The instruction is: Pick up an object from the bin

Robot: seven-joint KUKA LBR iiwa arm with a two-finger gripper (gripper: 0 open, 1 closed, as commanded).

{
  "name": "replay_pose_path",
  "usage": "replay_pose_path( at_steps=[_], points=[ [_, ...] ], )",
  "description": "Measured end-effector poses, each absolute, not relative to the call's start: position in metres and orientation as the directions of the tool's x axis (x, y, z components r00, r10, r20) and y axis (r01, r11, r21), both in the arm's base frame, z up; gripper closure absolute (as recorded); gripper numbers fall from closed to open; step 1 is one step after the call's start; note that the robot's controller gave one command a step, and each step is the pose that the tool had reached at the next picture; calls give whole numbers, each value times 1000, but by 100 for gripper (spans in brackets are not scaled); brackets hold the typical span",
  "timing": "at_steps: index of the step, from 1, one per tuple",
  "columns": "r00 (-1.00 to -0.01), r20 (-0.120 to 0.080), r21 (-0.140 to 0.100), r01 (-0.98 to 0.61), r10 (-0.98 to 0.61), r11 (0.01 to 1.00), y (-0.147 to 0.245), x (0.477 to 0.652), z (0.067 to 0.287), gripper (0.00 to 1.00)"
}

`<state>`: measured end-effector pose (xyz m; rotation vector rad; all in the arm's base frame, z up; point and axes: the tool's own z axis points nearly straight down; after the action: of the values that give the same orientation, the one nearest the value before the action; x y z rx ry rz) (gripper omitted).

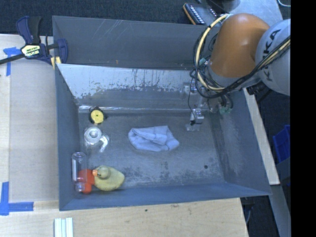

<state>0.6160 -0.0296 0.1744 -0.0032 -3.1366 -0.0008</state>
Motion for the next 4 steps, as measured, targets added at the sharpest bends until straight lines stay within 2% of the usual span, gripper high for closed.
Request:
replay_pose_path(
  at_steps=[1,2,3,4],
  points=[
    [-1000,-4,0,1,1,1000,-30,618,180,0],
    [-999,5,1,42,42,999,42,588,69,0],
    [-1000,-8,0,-30,-30,1000,42,591,137,0],
    [-999,-1,2,42,42,999,41,589,70,0]
  ],
)
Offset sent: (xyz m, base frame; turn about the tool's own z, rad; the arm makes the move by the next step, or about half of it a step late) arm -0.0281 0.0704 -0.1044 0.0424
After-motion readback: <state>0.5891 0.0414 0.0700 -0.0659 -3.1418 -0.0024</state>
